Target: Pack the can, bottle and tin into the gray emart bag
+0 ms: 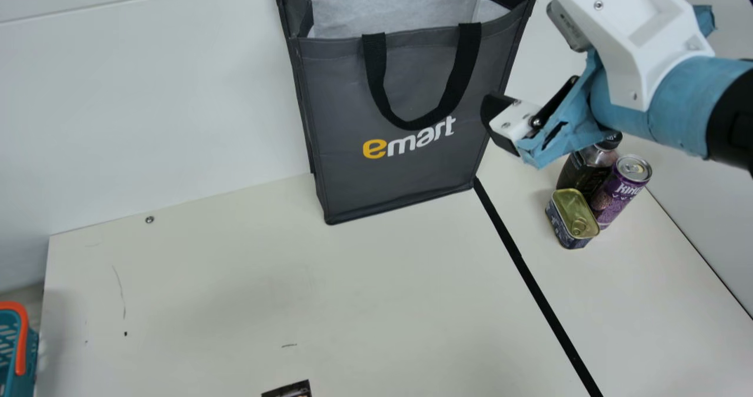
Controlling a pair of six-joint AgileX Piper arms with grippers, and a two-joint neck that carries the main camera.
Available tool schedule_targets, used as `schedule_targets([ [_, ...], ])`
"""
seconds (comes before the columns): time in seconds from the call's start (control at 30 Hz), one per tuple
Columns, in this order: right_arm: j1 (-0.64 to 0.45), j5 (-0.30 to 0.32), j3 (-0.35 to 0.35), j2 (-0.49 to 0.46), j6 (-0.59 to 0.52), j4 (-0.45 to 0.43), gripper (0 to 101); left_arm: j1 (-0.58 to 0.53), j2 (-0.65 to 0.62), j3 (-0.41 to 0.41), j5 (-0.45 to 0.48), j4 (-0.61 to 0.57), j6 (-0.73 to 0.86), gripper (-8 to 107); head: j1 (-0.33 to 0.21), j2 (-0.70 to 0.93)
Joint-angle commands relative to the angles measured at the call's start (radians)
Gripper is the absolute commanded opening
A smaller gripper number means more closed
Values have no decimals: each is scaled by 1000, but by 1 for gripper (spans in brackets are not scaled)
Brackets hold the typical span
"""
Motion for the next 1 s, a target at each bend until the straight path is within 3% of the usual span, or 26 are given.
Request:
schedule_targets([
  [0.0, -1, 2, -22, 16, -38, 9, 91, 0, 0, 0, 0, 0, 0, 90, -23, -1],
  [0.3, -6, 26, -129, 100, -167, 65, 91, 0, 0, 0, 0, 0, 0, 90, -23, -1],
  [0.7, -14, 101, -310, 234, -367, 165, 91, 0, 0, 0, 0, 0, 0, 90, -23, -1],
  [0.97, -7, 103, -353, 296, -471, 217, 91, 0, 0, 0, 0, 0, 0, 90, -23, -1],
])
